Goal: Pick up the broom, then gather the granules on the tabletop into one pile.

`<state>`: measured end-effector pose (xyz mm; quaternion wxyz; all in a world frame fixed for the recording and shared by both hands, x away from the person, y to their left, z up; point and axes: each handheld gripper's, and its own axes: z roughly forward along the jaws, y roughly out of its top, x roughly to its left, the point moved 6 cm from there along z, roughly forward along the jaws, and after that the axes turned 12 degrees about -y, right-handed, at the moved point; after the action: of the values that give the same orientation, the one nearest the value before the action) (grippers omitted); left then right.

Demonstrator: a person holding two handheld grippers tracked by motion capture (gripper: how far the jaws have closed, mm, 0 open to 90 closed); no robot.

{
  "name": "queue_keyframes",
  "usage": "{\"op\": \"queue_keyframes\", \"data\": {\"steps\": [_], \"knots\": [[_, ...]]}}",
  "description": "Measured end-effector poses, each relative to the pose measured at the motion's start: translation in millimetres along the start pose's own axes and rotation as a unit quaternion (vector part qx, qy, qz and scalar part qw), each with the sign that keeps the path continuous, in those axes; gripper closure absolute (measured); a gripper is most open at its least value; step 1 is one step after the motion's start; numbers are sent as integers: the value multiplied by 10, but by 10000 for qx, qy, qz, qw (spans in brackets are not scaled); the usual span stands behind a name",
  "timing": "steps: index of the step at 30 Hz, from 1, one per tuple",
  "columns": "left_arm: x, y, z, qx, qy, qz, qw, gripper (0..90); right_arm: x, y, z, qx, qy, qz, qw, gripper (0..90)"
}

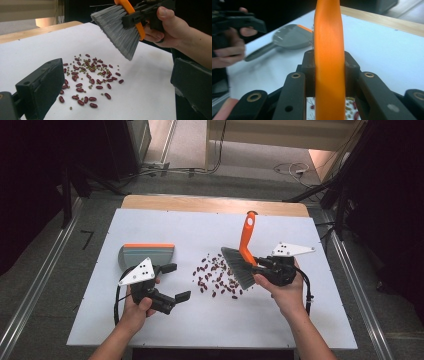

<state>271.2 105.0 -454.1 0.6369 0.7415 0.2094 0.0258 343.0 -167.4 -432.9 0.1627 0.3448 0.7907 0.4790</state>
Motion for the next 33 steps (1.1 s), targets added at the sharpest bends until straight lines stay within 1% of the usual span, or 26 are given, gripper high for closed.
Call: {"op": "queue_keyframes", "data": {"steps": [2,3,4,5,6,7,9,10,12,14,17,19,20,21,22,23,26,30,33], "knots": [[11,0,-15,-25,12,-6,10000,0,-30,-6,-5,26,-106,-16,9999,686],[18,-2,-24,-25,36,-5,10000,0,-63,-12,-8,64,-246,-26,9997,686],[25,-5,-31,-37,52,-14,10000,0,-63,-12,-8,64,-246,-26,9997,686],[30,-10,-43,-21,58,-21,10000,0,-92,-21,-6,92,-353,-83,9993,686],[37,-14,-52,-44,57,-33,10000,0,-109,-26,-4,120,-405,-89,9991,686],[42,-19,-63,-42,72,-40,10000,0,-109,-26,-4,120,-405,-89,9991,686],[50,-25,-79,-41,92,-49,9999,0,-149,-35,0,167,-507,-96,9985,686],[50,-28,-84,-50,100,-56,9999,0,-149,-35,0,167,-507,-96,9985,686],[51,-31,-91,-40,104,-49,9999,0,-193,-42,4,202,-622,-97,9978,686],[55,-38,-101,-14,131,-44,9999,0,-206,-46,3,214,-635,-82,9977,686],[63,-65,-122,61,181,-11,9998,0,-255,-61,-1,258,-710,-42,9971,686],[73,-80,-149,65,203,-24,9998,0,-295,-70,-3,270,-779,-4,9966,686],[77,-84,-159,53,212,-29,9998,0,-333,-80,-5,303,-824,53,9961,686],[80,-88,-171,57,228,-25,9997,0,-333,-80,-5,303,-824,53,9961,686],[81,-88,-179,36,244,-30,9997,0,-368,-88,-4,381,-947,26,9948,685],[82,-86,-185,16,252,-43,9997,0,-368,-88,-4,381,-947,26,9948,685],[84,-83,-193,-14,282,-56,9996,0,-403,-86,-9,488,-1101,-56,9927,685],[52,-123,-209,79,289,-19,9996,0,-457,-78,-3,656,-1336,-264,9885,685],[45,-136,-267,59,311,-16,9995,0,-510,-76,23,782,-1492,-348,9851,685]]}}
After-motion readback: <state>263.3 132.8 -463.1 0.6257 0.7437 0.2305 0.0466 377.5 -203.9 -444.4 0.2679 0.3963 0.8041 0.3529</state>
